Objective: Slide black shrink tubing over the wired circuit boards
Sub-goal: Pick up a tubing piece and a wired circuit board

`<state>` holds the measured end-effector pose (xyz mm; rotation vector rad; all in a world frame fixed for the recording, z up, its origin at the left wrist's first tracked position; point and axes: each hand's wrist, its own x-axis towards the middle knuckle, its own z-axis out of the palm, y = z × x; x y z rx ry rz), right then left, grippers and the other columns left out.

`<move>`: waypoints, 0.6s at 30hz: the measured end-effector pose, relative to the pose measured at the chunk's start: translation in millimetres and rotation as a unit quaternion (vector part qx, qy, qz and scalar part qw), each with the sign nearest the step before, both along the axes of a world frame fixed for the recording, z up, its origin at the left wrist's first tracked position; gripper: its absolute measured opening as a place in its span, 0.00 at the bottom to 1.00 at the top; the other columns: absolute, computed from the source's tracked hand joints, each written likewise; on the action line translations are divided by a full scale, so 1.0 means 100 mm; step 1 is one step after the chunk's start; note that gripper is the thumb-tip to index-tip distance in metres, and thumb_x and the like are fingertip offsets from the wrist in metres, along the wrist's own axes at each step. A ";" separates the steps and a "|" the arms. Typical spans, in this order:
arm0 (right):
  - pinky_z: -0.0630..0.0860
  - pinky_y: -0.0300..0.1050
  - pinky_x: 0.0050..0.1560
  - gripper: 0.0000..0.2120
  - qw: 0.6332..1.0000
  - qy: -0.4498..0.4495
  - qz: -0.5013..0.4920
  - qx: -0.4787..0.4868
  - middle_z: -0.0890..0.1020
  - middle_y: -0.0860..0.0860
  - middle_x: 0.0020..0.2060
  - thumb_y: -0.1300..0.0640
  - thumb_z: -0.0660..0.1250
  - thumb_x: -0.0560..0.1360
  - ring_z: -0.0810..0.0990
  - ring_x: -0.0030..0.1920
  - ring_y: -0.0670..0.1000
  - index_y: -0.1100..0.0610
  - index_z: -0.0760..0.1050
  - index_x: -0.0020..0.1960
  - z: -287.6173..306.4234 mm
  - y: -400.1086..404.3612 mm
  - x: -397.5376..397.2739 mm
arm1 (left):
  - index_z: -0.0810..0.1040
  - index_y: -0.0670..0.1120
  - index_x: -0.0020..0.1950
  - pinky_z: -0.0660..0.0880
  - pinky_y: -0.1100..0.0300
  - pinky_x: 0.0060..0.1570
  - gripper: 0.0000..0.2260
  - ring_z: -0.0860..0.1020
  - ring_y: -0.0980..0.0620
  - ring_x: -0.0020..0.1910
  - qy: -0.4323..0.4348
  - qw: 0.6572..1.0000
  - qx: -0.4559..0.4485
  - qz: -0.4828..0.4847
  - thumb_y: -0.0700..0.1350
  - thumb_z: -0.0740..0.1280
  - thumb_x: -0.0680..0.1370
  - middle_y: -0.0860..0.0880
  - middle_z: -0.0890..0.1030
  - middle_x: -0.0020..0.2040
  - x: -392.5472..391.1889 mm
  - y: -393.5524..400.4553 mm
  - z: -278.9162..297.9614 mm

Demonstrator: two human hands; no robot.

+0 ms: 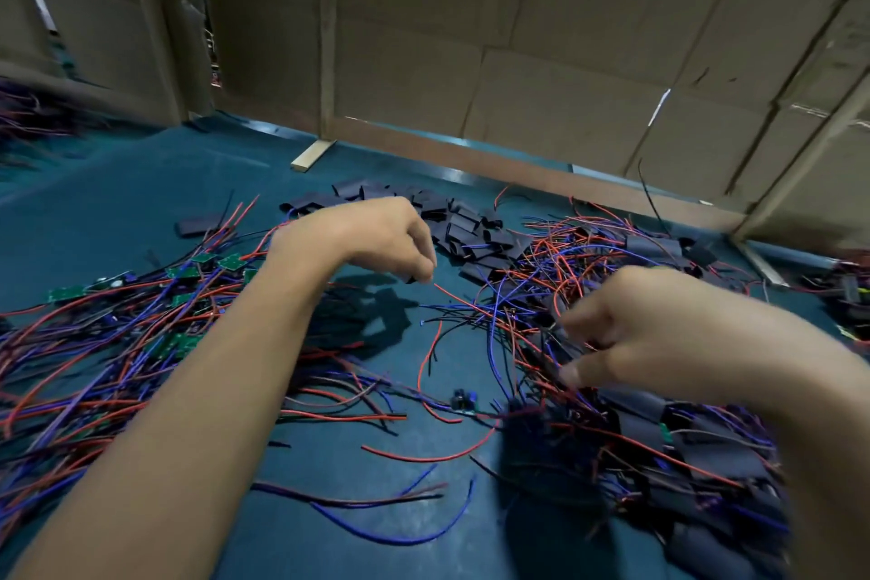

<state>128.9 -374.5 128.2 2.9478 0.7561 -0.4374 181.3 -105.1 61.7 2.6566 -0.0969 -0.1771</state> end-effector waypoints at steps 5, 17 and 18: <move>0.76 0.53 0.63 0.24 0.993 -0.008 0.099 0.061 0.81 0.53 0.62 0.44 0.72 0.74 0.78 0.64 0.56 0.54 0.77 0.66 -0.38 0.52 -0.17 | 0.85 0.51 0.46 0.78 0.61 0.40 0.04 0.81 0.55 0.34 -0.020 0.995 -0.085 -0.057 0.46 0.71 0.76 0.56 0.83 0.33 -0.03 -0.14 0.05; 0.79 0.43 0.48 0.07 0.988 0.046 0.104 0.109 0.86 0.48 0.42 0.51 0.74 0.74 0.83 0.45 0.48 0.53 0.83 0.48 -0.55 0.47 0.07 | 0.69 0.48 0.36 0.53 0.63 0.28 0.15 0.54 0.53 0.25 0.074 0.892 -0.432 0.109 0.52 0.55 0.79 0.51 0.61 0.29 0.08 -0.13 -0.10; 0.79 0.42 0.49 0.06 0.981 0.054 0.098 0.161 0.86 0.46 0.41 0.50 0.75 0.74 0.83 0.44 0.45 0.52 0.83 0.47 -0.47 0.42 0.07 | 0.69 0.48 0.37 0.54 0.64 0.27 0.14 0.54 0.53 0.25 0.077 0.880 -0.457 0.107 0.54 0.55 0.78 0.52 0.60 0.28 0.09 -0.10 -0.07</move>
